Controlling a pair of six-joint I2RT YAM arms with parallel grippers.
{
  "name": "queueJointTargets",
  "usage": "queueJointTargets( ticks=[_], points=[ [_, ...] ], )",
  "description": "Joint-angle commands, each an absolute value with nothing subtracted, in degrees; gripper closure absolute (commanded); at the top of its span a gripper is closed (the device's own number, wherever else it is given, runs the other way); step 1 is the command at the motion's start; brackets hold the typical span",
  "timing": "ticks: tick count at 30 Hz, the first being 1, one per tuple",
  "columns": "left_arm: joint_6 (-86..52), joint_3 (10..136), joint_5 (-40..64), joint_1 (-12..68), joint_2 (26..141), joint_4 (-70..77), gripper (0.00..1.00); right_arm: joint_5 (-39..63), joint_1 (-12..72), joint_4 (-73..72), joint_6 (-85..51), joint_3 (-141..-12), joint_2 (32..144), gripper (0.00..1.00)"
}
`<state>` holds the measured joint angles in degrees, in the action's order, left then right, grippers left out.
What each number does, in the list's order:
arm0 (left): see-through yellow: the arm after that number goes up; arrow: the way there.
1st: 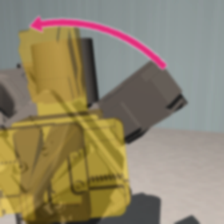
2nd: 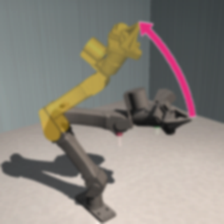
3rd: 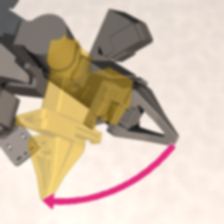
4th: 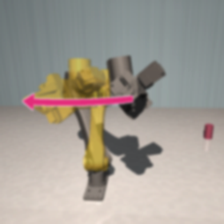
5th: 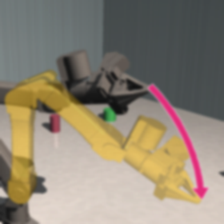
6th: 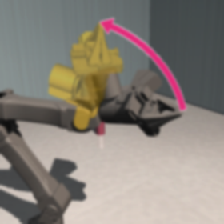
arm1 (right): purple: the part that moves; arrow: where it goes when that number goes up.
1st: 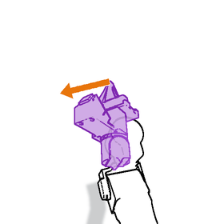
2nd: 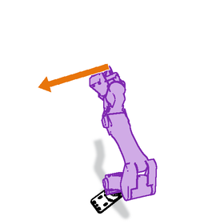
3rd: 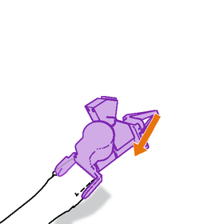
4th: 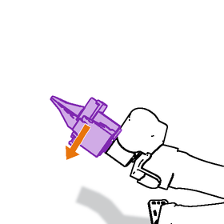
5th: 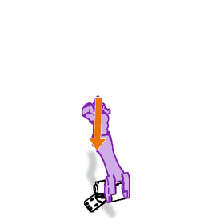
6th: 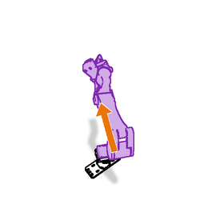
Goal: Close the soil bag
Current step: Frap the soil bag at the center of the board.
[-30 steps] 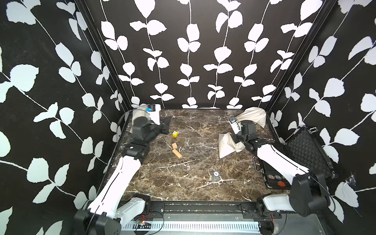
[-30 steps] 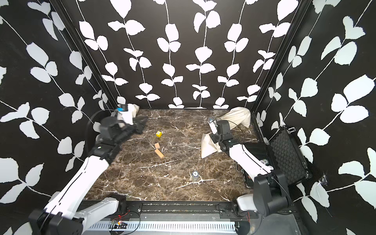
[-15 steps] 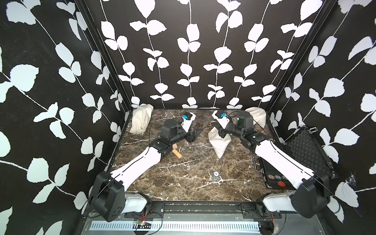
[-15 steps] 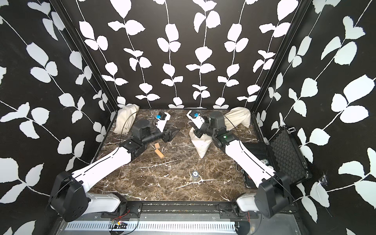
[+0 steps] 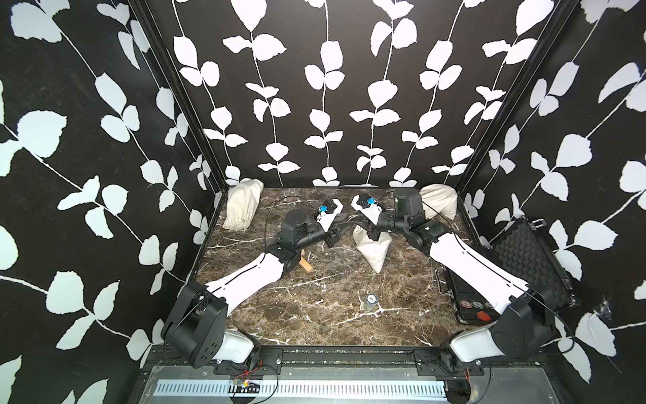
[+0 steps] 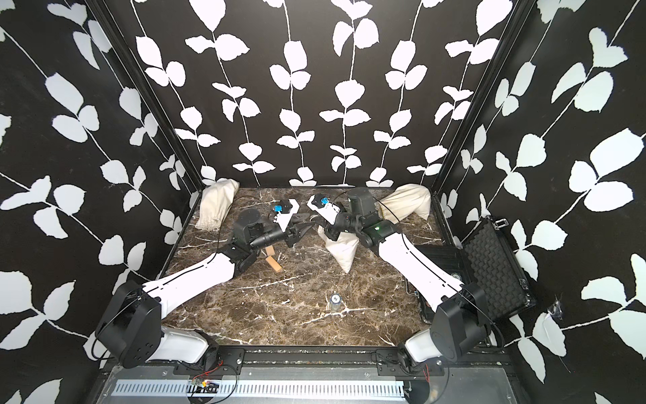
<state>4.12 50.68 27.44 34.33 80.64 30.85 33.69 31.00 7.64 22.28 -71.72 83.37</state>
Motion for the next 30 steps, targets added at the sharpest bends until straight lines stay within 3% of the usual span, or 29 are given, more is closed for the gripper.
queueJointTargets(
  ticks=[1, 9, 15, 30],
  points=[
    [6.27, 48.92, 27.45, 34.29, 80.67, 34.85, 0.64, 34.29, 31.64, 6.71, 22.51, -71.39, 80.52, 0.99],
    [8.14, 48.33, 28.82, 34.32, 82.86, 36.34, 0.67, 33.76, 31.64, 3.23, 20.19, -69.34, 79.63, 0.99],
    [6.1, 48.47, 29.02, 34.35, 84.88, 41.89, 0.57, 34.6, 31.64, 2.89, 19.75, -68.88, 78.55, 0.98],
    [3.25, 50.74, 37.68, 34.85, 87.87, 46.85, 0.53, 36.23, 31.64, -0.37, 16.85, -67.59, 78.88, 0.98]
  ],
)
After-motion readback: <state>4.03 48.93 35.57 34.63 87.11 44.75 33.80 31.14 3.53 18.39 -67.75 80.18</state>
